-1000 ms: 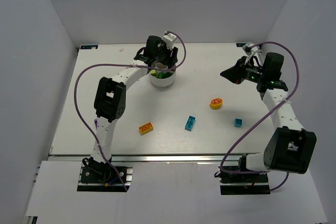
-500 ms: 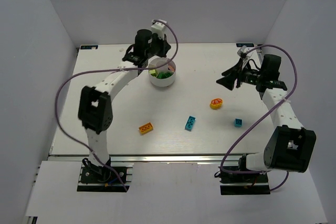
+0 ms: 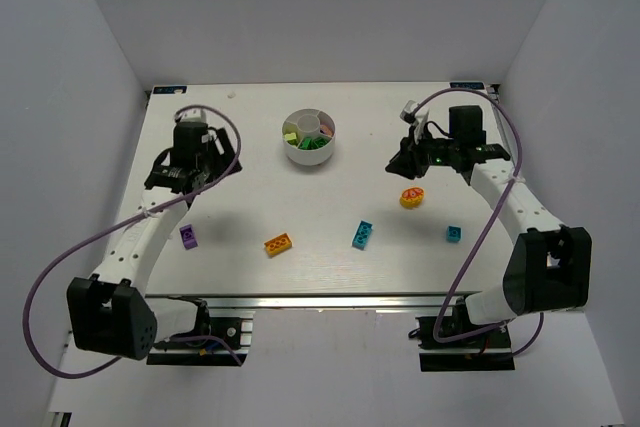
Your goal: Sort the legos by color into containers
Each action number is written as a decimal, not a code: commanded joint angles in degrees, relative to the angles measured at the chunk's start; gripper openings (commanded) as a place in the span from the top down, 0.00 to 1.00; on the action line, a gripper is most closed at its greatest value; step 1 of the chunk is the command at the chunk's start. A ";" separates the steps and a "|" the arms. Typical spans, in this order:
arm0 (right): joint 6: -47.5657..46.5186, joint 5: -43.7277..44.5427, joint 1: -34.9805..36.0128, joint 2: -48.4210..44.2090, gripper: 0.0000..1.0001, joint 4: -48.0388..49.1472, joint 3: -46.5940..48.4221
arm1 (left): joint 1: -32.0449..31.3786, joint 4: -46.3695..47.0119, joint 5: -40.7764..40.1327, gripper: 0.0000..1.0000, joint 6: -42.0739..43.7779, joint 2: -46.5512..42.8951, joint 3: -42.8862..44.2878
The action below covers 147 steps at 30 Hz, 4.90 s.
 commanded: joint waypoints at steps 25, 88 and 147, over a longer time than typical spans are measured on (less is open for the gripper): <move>8.55 4.56 -0.73 0.47 0.48 2.17 5.00 | 21.86 -15.92 0.27 0.15 -3.24 21.58 -5.38; 8.64 7.98 -3.02 4.16 1.00 4.28 3.68 | -16.81 6.93 14.34 0.91 17.86 59.55 60.71; -80.49 22.92 1.02 21.56 0.20 -40.12 19.95 | -16.29 14.76 -3.15 0.09 20.93 -21.13 -12.41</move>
